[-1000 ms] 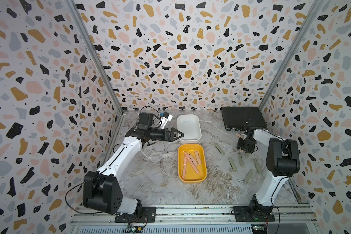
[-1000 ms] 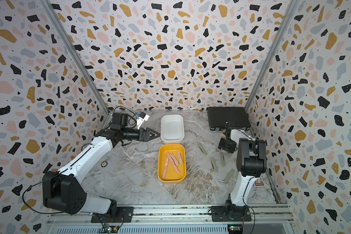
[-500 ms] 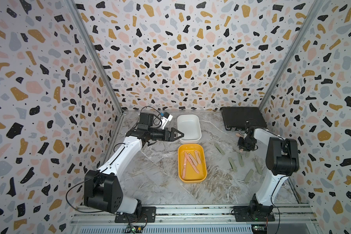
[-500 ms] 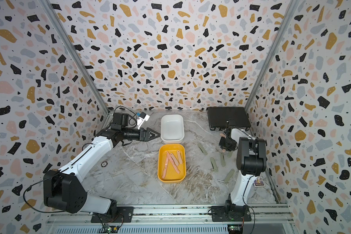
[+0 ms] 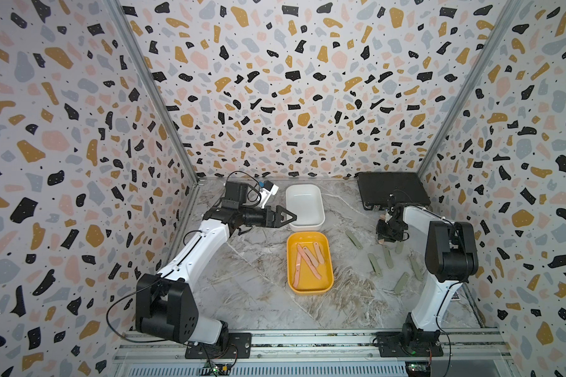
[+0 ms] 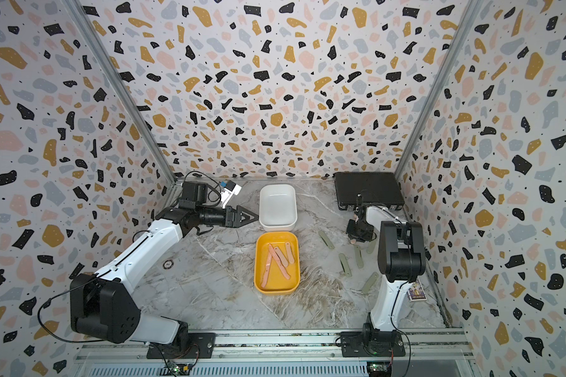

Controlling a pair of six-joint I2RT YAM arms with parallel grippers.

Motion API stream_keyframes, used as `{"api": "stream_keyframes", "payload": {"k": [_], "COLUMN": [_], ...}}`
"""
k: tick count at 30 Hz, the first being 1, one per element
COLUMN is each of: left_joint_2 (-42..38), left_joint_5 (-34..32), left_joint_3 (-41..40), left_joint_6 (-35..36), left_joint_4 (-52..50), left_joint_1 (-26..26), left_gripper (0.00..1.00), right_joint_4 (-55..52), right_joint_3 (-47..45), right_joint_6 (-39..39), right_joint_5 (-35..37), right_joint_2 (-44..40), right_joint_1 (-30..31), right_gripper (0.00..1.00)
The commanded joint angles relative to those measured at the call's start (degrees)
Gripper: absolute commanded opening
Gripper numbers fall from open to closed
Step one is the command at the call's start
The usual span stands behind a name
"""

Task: Place the fruit knives into the storage box by color
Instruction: Pick up the fruit knife from the center of the board.

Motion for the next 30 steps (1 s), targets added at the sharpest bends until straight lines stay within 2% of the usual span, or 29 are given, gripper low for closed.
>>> {"api": "stream_keyframes", "payload": {"k": [1, 25, 30], "left_joint_2": [0.4, 1.8, 1.8], "left_joint_5": [-0.1, -3.4, -3.9], "left_joint_3": [-0.4, -0.5, -0.5], "left_joint_6": [0.7, 2.5, 2.9], "left_joint_4": [1.3, 0.6, 0.6], "left_joint_1": [-0.2, -0.8, -0.9], "left_gripper": [1.0, 0.99, 0.99], "right_joint_4": [-2.8, -4.0, -4.2], "right_joint_3": [0.2, 0.9, 0.7], "right_joint_6": [-0.1, -0.6, -0.8], "right_joint_5": [-1.6, -2.0, -1.2], "right_joint_2": [2.1, 4.1, 4.0], "right_joint_1": [1.8, 6.5, 6.5], "right_gripper": [0.25, 0.25, 0.29]}}
